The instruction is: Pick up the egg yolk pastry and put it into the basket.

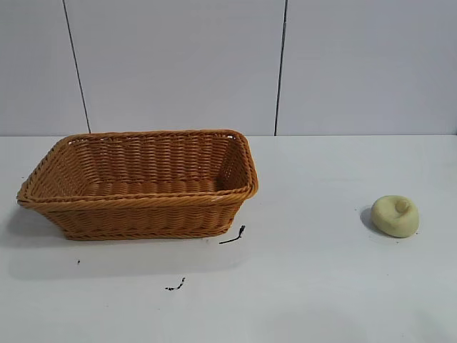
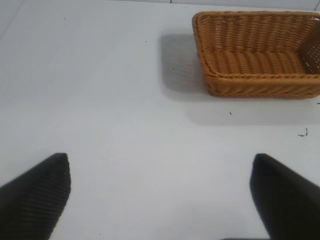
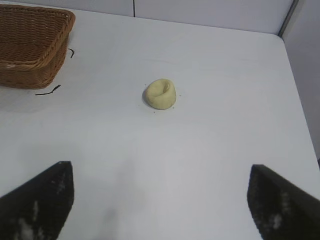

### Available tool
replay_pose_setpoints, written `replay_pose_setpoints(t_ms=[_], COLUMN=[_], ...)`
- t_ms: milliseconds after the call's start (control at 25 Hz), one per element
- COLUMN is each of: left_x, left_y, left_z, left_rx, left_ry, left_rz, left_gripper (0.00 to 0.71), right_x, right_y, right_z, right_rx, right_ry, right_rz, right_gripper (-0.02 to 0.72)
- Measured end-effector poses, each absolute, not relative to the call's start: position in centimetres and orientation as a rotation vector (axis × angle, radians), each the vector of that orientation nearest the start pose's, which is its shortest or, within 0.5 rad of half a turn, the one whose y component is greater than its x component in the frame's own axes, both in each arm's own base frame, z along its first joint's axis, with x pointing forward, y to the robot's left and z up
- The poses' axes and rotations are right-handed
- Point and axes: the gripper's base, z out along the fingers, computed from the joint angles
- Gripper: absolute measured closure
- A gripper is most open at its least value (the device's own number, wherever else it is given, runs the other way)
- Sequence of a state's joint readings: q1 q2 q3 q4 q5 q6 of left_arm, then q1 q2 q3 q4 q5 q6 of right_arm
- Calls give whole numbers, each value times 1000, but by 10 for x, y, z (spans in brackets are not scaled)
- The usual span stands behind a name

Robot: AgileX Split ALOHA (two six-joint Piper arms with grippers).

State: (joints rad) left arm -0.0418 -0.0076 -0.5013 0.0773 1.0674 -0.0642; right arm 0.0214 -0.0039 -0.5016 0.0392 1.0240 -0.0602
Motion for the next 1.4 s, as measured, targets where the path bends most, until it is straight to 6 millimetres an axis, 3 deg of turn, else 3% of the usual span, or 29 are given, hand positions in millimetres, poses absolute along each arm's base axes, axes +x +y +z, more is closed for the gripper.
replay_pose_setpoints(t_ms=[520,720,1000,1400], left_x=[-6,-6,-6,-6], left_y=[6,6,6,6], left_z=[277,277,277,277], left_rx=[-27,-27,-27,-27], left_ry=[2040,2040,2040,2040], left_rz=[26,26,26,26], left_gripper=[14,14,14,14], right_x=[-4,20,94,235], right_y=[3,3,5,7], right_z=[281,285,301,303], right_rx=[-83,-85,-91,-99], right_ry=[2004,2146,2458,2743], right_rz=[22,25,28,25], right_gripper=[40,15,10,10])
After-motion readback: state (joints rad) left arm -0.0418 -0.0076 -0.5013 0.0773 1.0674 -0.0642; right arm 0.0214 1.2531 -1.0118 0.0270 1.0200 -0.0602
